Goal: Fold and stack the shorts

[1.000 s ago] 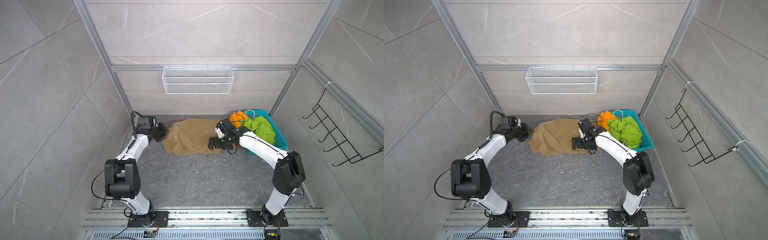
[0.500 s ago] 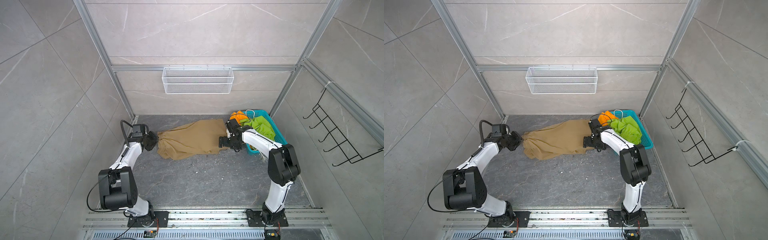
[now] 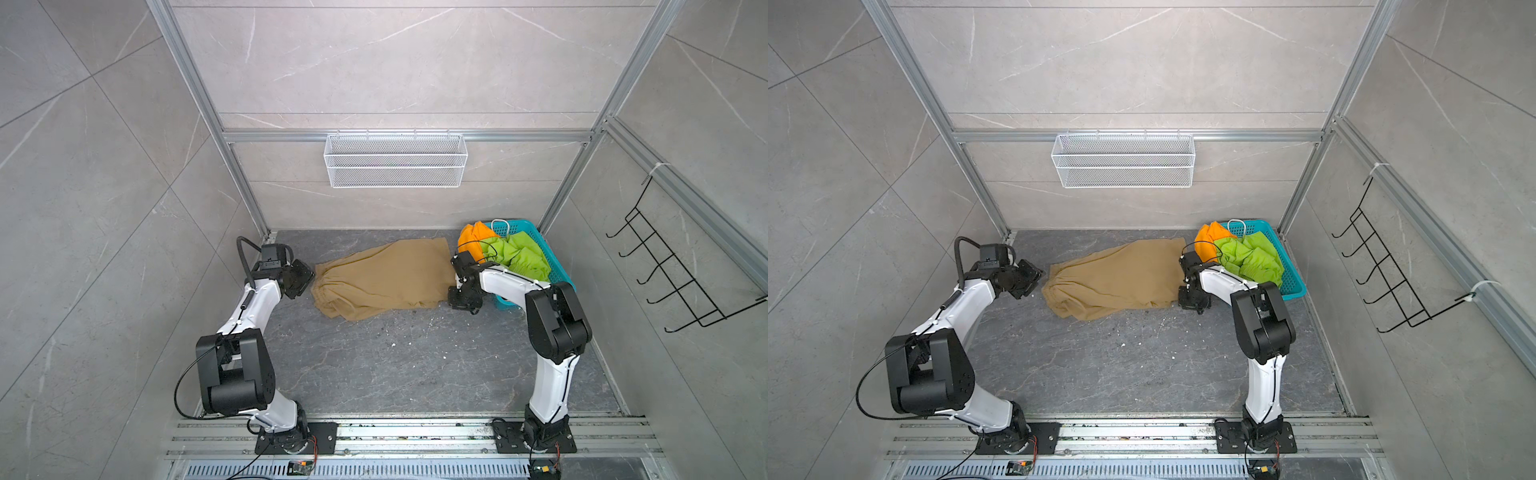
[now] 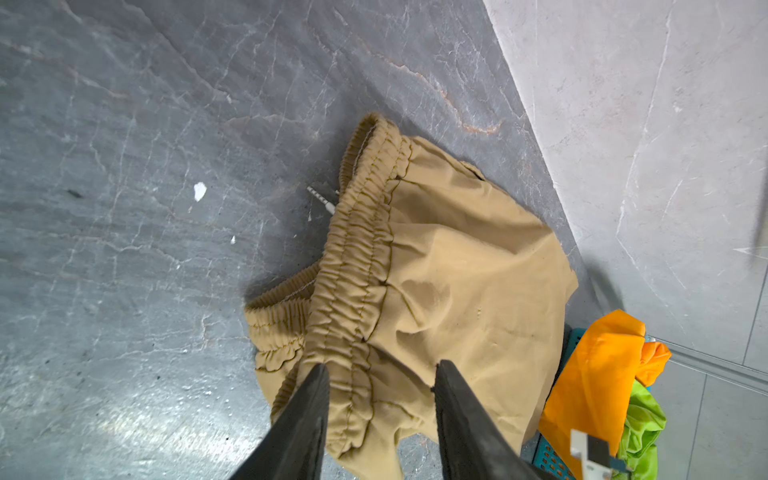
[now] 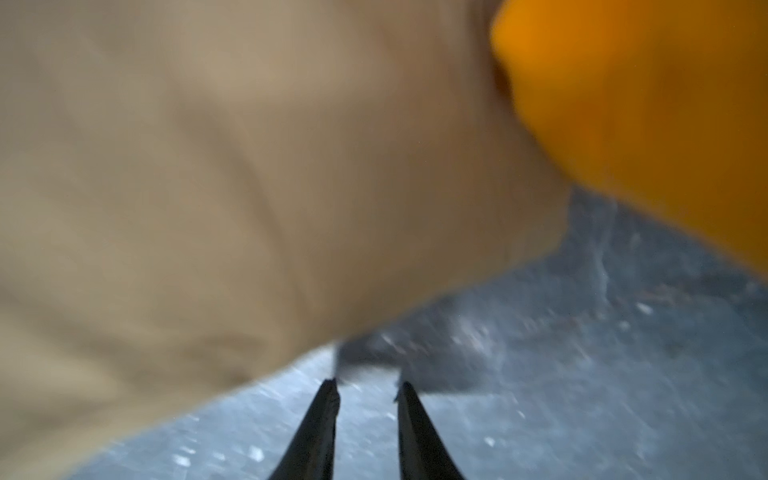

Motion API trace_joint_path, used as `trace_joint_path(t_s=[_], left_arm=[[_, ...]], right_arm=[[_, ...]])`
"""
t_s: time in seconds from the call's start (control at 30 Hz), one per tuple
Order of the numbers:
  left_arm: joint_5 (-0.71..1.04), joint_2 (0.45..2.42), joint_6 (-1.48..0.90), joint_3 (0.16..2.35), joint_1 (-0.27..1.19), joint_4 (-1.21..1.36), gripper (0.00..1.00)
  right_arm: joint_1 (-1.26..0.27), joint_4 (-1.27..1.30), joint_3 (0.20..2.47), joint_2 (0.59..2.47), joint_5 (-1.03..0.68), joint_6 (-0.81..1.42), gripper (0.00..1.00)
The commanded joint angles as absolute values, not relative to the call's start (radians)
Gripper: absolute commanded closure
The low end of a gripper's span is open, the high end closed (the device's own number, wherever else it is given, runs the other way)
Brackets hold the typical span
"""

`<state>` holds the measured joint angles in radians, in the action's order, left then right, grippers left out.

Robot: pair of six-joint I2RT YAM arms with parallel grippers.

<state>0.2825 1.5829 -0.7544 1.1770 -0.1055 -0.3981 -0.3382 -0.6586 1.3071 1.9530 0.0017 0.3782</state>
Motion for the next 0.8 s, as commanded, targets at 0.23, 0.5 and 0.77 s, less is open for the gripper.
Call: trace_joint_path(t_s=[0.23, 0.5, 0.77], left_arm=[[0.302, 1.915, -0.653, 1.479, -0.104, -0.482, 0.54], [0.240, 2.167, -0.546, 1.752, -0.108, -0.583, 0.54], [0.348, 2.277, -0.558, 1.850, -0.108, -0.555, 0.54]], right_arm=[[-0.324, -0.674, 1.170, 1.793, 0.083, 0.344, 0.82], [-0.324, -0.693, 1.250, 1.769, 0.013, 0.353, 0.24], [-0.324, -0.701, 1.284, 1.785, -0.017, 0.361, 0.18]])
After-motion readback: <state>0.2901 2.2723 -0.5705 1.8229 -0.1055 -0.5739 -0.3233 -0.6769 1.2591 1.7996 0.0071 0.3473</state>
